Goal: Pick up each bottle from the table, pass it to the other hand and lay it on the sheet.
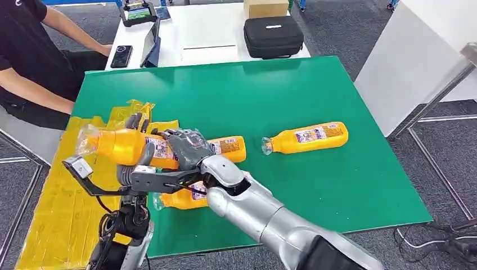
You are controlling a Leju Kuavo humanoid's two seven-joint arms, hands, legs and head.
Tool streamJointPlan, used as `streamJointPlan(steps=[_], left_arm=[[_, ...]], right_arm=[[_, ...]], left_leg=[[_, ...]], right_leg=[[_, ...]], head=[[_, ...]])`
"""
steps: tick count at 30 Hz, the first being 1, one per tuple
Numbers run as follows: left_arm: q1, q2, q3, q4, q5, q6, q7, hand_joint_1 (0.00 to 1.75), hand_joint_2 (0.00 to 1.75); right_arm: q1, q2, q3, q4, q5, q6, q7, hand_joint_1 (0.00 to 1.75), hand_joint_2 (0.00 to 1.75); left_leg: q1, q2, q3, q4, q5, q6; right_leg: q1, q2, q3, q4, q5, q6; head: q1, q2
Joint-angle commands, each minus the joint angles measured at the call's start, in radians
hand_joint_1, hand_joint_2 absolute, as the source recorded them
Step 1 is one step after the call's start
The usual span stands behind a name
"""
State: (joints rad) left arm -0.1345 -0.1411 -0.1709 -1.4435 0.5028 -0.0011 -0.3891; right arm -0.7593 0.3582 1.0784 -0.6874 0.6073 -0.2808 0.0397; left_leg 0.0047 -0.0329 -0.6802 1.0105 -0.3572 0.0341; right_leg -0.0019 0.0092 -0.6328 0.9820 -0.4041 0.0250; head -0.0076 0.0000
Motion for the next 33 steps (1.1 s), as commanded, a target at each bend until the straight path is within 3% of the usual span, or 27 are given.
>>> streamJointPlan(steps=[1, 10, 11, 16, 17, 18, 20, 22, 24, 25, 27, 31, 32, 33], left_arm=[[-0.108, -0.019, 0.003, 0.010, 0.006, 0.007, 0.005, 1.75, 1.75], [-0.099, 0.001, 0.032, -0.020, -0.077, 0.086, -0.072, 1.75, 1.75], [-0.093, 0.009, 0.044, -0.033, -0.104, 0.106, -0.080, 1.75, 1.75], [-0.083, 0.023, 0.086, -0.051, -0.199, 0.167, -0.102, 1.75, 1.75], [-0.084, 0.028, 0.084, -0.048, -0.249, 0.207, -0.116, 1.75, 1.75], [-0.081, 0.031, 0.091, -0.049, -0.317, 0.265, -0.132, 1.75, 1.75], [-0.075, 0.079, 0.120, -0.008, -0.671, 0.547, -0.147, 1.75, 1.75], [-0.083, 0.097, 0.159, 0.051, -0.870, 0.659, -0.120, 1.75, 1.75], [-0.088, 0.107, 0.180, 0.086, -0.936, 0.679, -0.116, 1.75, 1.75], [-0.099, 0.111, 0.209, 0.134, -1.109, 0.699, -0.054, 1.75, 1.75], [-0.137, 0.114, 0.268, 0.255, -1.413, 0.699, 0.056, 1.75, 1.75], [-0.160, 0.112, 0.299, 0.311, -1.454, 0.699, 0.039, 1.75, 1.75], [-0.160, 0.112, 0.299, 0.311, -1.454, 0.699, 0.039, 1.75, 1.75], [-0.167, 0.113, 0.305, 0.332, -1.513, 0.699, 0.065, 1.75, 1.75]], right_arm=[[0.046, -0.009, 0.124, 0.047, -0.022, 0.053, -0.036, 1.75, 1.75], [0.009, -0.009, 0.039, 0.146, -0.009, -0.016, -0.010, 1.75, 1.75], [0.002, -0.009, 0.018, 0.166, -0.001, -0.008, -0.020, 0.05, 1.75], [-0.008, -0.016, -0.080, 0.187, 0.045, -0.030, -0.042, 0.00, 1.75], [-0.002, -0.016, -0.099, 0.181, 0.053, -0.042, -0.032, 0.00, 0.00], [0.004, -0.026, -0.124, 0.164, 0.062, -0.053, -0.030, 0.00, 0.00], [0.042, -0.088, -0.227, 0.056, 0.096, -0.053, -0.043, 0.00, 0.00], [0.092, -0.130, -0.302, -0.055, 0.137, -0.022, -0.057, 0.00, 0.00], [0.117, -0.142, -0.328, -0.103, 0.166, -0.005, -0.062, 0.00, 0.00], [0.141, -0.155, -0.347, -0.149, 0.177, -0.002, -0.069, 0.00, 0.00], [0.176, -0.186, -0.358, -0.235, 0.200, 0.030, -0.074, 0.00, 0.00], [0.185, -0.194, -0.360, -0.260, 0.204, 0.044, -0.070, 0.00, 0.00], [0.185, -0.194, -0.360, -0.260, 0.204, 0.044, -0.070, 0.00, 0.00], [0.184, -0.190, -0.358, -0.255, 0.204, 0.049, -0.070, 0.00, 0.00]], left_leg=[[0.001, -0.003, 0.004, 0.000, -0.001, -0.001], [0.001, -0.002, 0.005, 0.000, -0.001, -0.001], [0.001, -0.002, 0.003, 0.000, 0.000, -0.001], [0.001, -0.002, 0.005, 0.000, -0.001, -0.001], [0.001, -0.002, 0.004, 0.000, -0.001, -0.001], [0.000, -0.001, 0.003, -0.001, 0.000, -0.001], [0.000, 0.000, 0.008, 0.000, -0.002, -0.002], [0.000, -0.001, 0.006, -0.001, -0.001, -0.001], [0.000, -0.001, 0.004, -0.002, 0.000, -0.001], [0.000, -0.001, 0.011, -0.002, -0.003, -0.002], [0.000, -0.001, 0.008, -0.002, -0.002, -0.002], [0.000, -0.004, 0.004, -0.001, 0.000, -0.001], [0.000, -0.003, 0.010, 0.000, -0.003, -0.002], [0.000, 0.000, 0.005, 0.000, -0.001, -0.001]], right_leg=[[0.001, -0.005, 0.006, -0.001, -0.003, 0.000], [0.001, -0.005, 0.007, -0.001, -0.003, 0.000], [0.001, -0.004, 0.004, -0.001, -0.001, 0.000], [0.001, -0.005, 0.006, 0.000, -0.002, 0.000], [0.001, -0.004, 0.005, -0.001, -0.002, 0.000], [0.001, -0.003, 0.004, -0.001, -0.001, 0.000], [0.001, -0.004, 0.010, -0.001, -0.003, 0.000], [0.001, -0.003, 0.008, -0.001, -0.002, 0.000], [0.000, -0.003, 0.005, -0.001, -0.001, 0.000], [0.001, -0.005, 0.013, -0.002, -0.004, 0.000], [0.001, -0.004, 0.010, -0.001, -0.003, -0.001], [0.000, -0.004, 0.005, -0.001, -0.001, 0.000], [0.001, -0.005, 0.013, 0.000, -0.005, -0.001], [0.001, -0.001, 0.006, -0.001, -0.001, 0.000]], head=[[0.000, 0.000], [0.000, 0.000], [0.000, 0.000], [0.000, 0.000], [0.000, 0.000], [0.000, 0.000], [0.000, 0.000], [0.001, 0.000], [0.000, 0.000], [0.001, 0.000], [0.000, 0.000], [0.000, 0.000], [0.001, 0.000], [0.000, 0.000]])
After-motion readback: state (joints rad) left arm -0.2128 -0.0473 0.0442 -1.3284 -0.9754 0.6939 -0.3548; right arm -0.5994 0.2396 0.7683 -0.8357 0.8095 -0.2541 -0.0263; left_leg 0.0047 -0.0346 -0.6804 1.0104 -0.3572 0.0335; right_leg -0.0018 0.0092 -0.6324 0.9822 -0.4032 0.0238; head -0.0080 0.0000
